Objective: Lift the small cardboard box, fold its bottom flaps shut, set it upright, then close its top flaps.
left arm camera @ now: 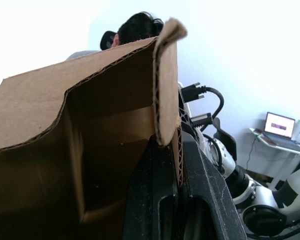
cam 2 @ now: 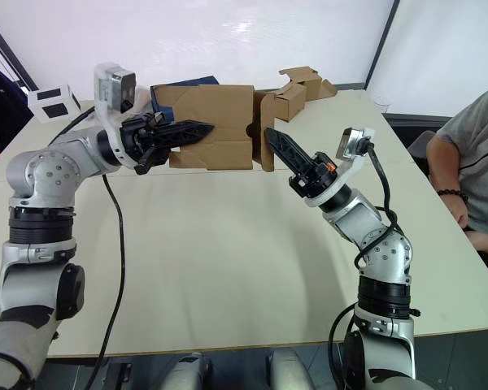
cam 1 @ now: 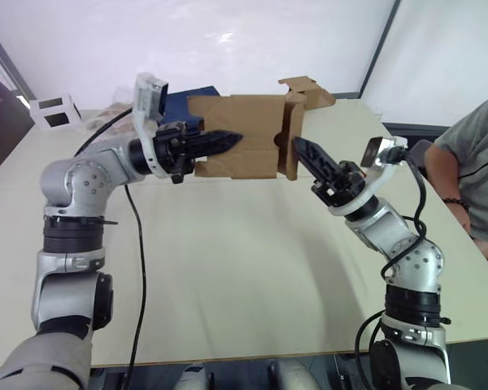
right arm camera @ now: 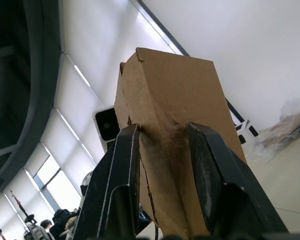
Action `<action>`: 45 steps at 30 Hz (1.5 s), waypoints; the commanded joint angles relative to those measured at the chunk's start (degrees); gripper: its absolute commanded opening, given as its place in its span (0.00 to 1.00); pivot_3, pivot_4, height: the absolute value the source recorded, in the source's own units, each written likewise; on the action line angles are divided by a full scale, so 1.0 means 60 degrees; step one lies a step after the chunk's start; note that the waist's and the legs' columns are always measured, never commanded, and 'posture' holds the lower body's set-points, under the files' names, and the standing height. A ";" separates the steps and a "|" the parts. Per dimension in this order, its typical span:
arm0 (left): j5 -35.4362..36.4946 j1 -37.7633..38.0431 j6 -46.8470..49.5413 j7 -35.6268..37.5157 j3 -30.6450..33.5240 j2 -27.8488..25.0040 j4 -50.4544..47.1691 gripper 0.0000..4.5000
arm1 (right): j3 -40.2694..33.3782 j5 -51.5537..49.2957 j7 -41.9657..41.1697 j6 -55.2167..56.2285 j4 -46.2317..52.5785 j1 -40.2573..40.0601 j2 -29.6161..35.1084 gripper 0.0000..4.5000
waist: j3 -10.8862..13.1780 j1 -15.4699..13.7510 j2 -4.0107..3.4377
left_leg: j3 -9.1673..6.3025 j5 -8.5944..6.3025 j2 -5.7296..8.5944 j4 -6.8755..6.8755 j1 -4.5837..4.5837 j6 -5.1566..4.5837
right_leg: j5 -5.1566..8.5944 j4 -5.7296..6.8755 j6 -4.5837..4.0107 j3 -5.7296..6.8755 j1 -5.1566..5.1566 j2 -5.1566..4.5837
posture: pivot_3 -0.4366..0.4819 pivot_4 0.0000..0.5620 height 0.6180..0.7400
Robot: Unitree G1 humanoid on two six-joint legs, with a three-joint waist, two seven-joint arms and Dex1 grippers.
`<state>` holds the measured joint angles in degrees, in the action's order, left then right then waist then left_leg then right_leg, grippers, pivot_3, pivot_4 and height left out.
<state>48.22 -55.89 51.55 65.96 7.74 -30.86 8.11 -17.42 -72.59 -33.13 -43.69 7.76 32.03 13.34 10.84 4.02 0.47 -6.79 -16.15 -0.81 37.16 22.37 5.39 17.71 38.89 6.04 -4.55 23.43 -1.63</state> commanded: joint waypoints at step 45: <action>0.0188 0.0078 -0.0038 -0.0053 0.0191 -0.0099 -0.0280 0.00 | 0.0296 0.1005 0.0072 0.1564 0.0000 0.0221 -0.0534 0.08 | 0.0000 -0.0002 -0.0001 | 0.0000 0.0000 0.0000 -0.0002 0.0000 0.0001 | 0.0000 0.0001 0.0000 0.0000 0.0001 0.0000 | 0.48 0.27 1.00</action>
<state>48.00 -54.79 51.12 64.98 7.60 -30.64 7.76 -14.26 -64.15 -32.45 -34.29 6.76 32.05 10.36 10.84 4.00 0.46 -6.79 -16.14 -0.81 37.15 22.37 5.40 17.71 38.90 6.04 -4.55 23.44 -1.63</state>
